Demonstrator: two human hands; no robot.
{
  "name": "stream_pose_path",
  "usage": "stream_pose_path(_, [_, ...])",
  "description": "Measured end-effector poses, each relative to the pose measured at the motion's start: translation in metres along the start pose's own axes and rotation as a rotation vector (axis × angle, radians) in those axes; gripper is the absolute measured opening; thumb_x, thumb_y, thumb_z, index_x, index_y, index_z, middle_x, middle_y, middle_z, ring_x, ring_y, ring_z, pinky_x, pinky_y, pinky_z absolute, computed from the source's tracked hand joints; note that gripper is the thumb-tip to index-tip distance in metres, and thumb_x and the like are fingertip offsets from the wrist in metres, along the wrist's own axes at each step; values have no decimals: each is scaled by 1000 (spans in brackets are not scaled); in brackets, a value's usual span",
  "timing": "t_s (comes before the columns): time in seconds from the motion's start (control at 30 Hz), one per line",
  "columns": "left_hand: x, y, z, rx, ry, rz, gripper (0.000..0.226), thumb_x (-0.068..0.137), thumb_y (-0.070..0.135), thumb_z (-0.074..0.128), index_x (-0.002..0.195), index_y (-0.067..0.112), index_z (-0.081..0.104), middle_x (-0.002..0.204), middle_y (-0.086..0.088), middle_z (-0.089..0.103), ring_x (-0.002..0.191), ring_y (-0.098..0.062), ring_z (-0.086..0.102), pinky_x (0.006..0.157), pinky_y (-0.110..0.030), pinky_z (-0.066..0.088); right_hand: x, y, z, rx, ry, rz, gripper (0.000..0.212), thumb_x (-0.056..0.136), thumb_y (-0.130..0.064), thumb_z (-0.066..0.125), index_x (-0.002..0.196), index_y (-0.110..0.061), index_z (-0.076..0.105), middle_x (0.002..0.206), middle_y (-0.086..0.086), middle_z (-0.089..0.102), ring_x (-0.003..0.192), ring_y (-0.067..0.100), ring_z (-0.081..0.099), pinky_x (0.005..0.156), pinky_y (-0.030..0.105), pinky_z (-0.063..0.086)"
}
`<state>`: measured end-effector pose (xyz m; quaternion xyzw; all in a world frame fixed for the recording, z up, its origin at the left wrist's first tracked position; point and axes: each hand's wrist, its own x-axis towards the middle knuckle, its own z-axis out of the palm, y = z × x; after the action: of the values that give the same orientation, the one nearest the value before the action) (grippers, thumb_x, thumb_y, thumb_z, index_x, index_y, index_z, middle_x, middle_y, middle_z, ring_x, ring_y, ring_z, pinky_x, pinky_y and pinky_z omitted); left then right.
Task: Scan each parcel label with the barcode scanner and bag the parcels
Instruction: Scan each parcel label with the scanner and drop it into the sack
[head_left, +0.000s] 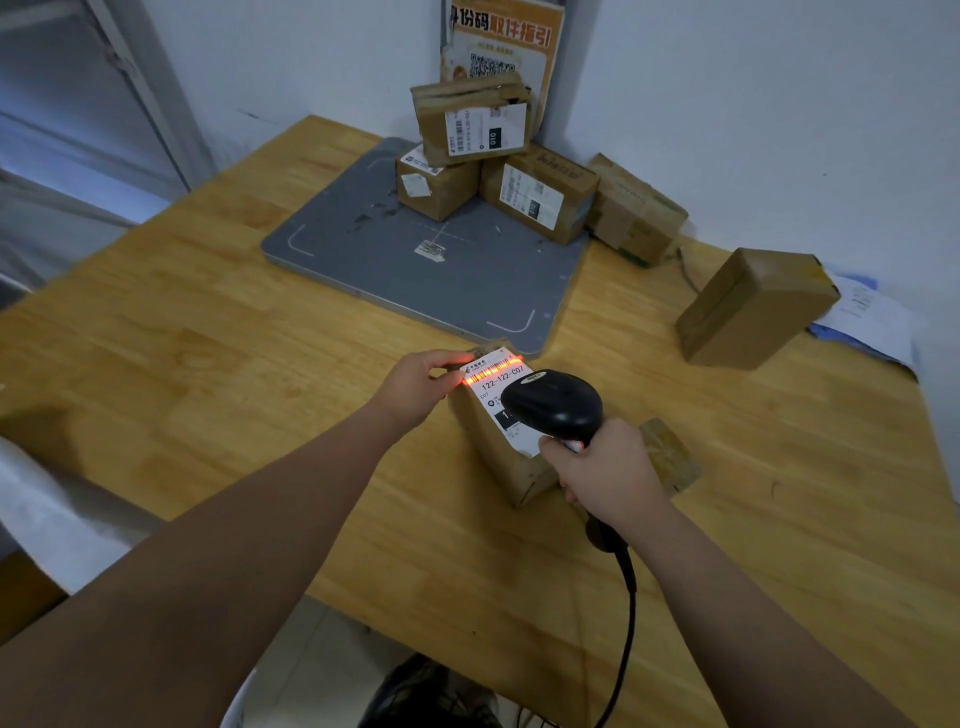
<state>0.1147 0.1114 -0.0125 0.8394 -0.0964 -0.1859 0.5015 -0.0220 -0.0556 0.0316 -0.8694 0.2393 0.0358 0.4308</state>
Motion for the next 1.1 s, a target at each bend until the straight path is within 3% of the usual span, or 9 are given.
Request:
stream_pose_path(0.2, [-1, 0, -1, -6, 4, -23, 37, 97, 15, 55, 133, 23, 57, 127, -4, 62, 117, -22, 56, 75, -29, 57, -1, 0, 0, -19, -7, -4, 24, 84, -23, 65, 69, -5, 61, 58, 11, 59, 50, 20, 55, 54, 34, 50])
stream_pose_path(0.33, [-2, 0, -1, -7, 5, -20, 37, 98, 15, 54, 134, 22, 57, 127, -4, 62, 116, -21, 55, 72, -22, 54, -2, 1, 0, -25, 7, -10, 24, 84, -23, 65, 68, -5, 61, 57, 11, 59, 48, 18, 54, 53, 33, 49])
stream_pose_path(0.47, [-3, -1, 2, -44, -2, -8, 32, 102, 20, 46, 132, 21, 57, 119, 3, 59, 106, -11, 51, 64, -13, 47, -2, 2, 2, -29, -1, -10, 23, 84, -23, 66, 75, -2, 64, 62, 15, 63, 52, 20, 58, 57, 38, 54])
stream_pose_path(0.53, [-2, 0, 6, -66, 3, -2, 26, 102, 25, 45, 124, 22, 58, 114, 5, 57, 106, -9, 50, 63, -11, 43, 0, 3, 4, -25, -7, -5, 21, 84, -23, 67, 80, -2, 65, 69, 19, 66, 58, 25, 62, 61, 41, 56])
stream_pose_path(0.63, [6, 3, 12, -81, 1, -29, 16, 98, 26, 54, 113, 22, 51, 125, -3, 56, 112, -14, 50, 65, -15, 44, 3, 2, 9, -30, -7, -2, 23, 84, -24, 67, 80, -1, 66, 73, 19, 68, 68, 31, 67, 64, 40, 56])
stream_pose_path(0.8, [16, 11, 11, -119, -19, -199, 36, 98, 27, 53, 132, 24, 42, 137, -11, 50, 116, -23, 48, 75, -28, 49, 12, 10, 22, 0, -10, 49, 18, 79, -24, 68, 77, -6, 65, 70, 16, 66, 65, 30, 64, 57, 33, 47])
stream_pose_path(0.9, [20, 13, 9, -67, -89, -228, 46, 96, 48, 49, 136, 25, 45, 141, -5, 47, 126, -28, 45, 93, -43, 47, 16, 13, 24, 5, -13, 66, 23, 77, -25, 67, 77, -2, 64, 71, 19, 67, 65, 34, 64, 58, 33, 47])
stream_pose_path(0.97, [23, 15, 9, -14, -141, -257, 58, 92, 54, 53, 138, 21, 41, 141, -5, 45, 127, -30, 45, 94, -45, 46, 17, 15, 24, 13, -29, 65, 24, 77, -23, 67, 77, 1, 63, 68, 20, 65, 59, 26, 59, 57, 32, 45])
stream_pose_path(1.1, [27, 6, 1, -56, -251, -287, 58, 91, 45, 60, 141, 21, 41, 141, -3, 45, 126, -26, 44, 96, -43, 47, 17, 19, 23, 78, -18, 67, 24, 78, -21, 69, 81, 2, 64, 72, 24, 65, 59, 23, 59, 58, 33, 45])
